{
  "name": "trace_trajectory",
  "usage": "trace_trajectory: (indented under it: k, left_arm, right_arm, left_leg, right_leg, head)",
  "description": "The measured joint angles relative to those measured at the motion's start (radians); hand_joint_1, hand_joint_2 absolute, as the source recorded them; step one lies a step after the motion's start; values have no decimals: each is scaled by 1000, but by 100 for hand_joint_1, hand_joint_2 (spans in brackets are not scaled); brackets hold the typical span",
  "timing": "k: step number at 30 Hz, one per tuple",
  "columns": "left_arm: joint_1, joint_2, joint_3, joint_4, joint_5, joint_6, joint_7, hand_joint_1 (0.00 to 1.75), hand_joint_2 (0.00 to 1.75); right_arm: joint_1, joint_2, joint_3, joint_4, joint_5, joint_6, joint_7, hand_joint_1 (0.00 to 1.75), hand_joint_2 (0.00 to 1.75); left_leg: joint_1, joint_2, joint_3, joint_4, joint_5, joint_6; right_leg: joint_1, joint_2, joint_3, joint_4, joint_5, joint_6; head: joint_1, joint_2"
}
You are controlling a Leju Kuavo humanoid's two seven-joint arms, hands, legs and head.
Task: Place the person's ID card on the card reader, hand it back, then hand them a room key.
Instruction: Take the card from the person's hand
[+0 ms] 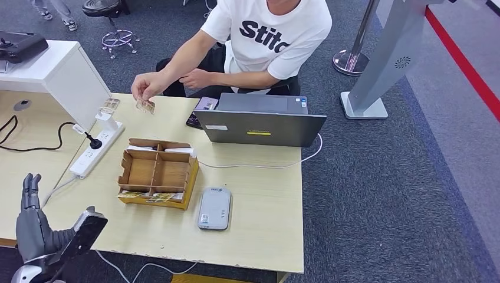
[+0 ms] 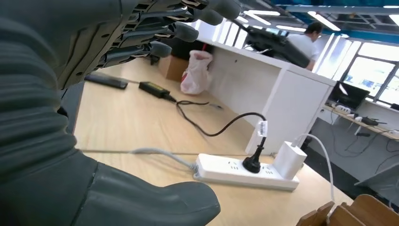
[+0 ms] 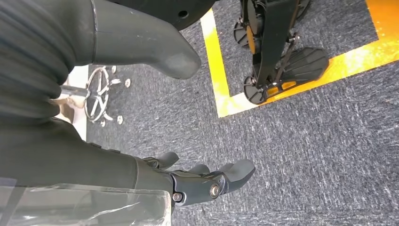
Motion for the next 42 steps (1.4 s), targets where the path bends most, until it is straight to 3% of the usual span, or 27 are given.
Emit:
trace_trajectory:
  k: [22, 23, 27, 28, 33, 42]
  left_arm:
    - [-284, 248, -293, 167, -550, 13, 356, 0, 175]
    - [-290, 257, -301, 177, -571, 17, 373, 7, 175]
    - [-291, 293, -315, 206, -598, 45, 405, 167, 175]
    - [-286, 302, -315, 210, -590, 53, 402, 174, 175]
    - [-260, 331, -315, 223, -558, 74, 380, 175, 175]
    - [-253, 331, -314, 227, -542, 93, 354, 175, 175]
  right_arm:
    - [-13, 3, 5, 2, 143, 29, 33, 0, 175]
    - [-14, 4, 5, 3, 154, 29, 35, 0, 175]
    - [-16, 11, 7, 5, 188, 21, 47, 0, 175]
    - [-16, 13, 8, 5, 192, 18, 49, 0, 175]
    - [-16, 23, 8, 6, 199, 11, 52, 0, 175]
    - [-17, 24, 8, 6, 210, 14, 51, 0, 175]
  left_leg:
    - [0, 0, 0, 0, 2, -1]
    - [0, 0, 0, 0, 2, -1]
    - [0, 0, -1, 0, 1, -1]
    - [0, 0, -1, 0, 1, -1]
    - [0, 0, -1, 0, 1, -1]
    - [0, -1, -1, 0, 2, 0]
  right_leg:
    - [0, 1, 0, 1, 1, 0]
    - [0, 1, 0, 1, 1, 0]
    - [0, 1, 0, 1, 1, 0]
    - [0, 1, -1, 1, 1, 0]
    - [0, 1, -1, 1, 1, 0]
    - [0, 0, 0, 1, 1, 0]
  head:
    - [0, 0]
    - [0, 0]
    - [0, 0]
    - [0, 0]
    - [0, 0]
    - [0, 0]
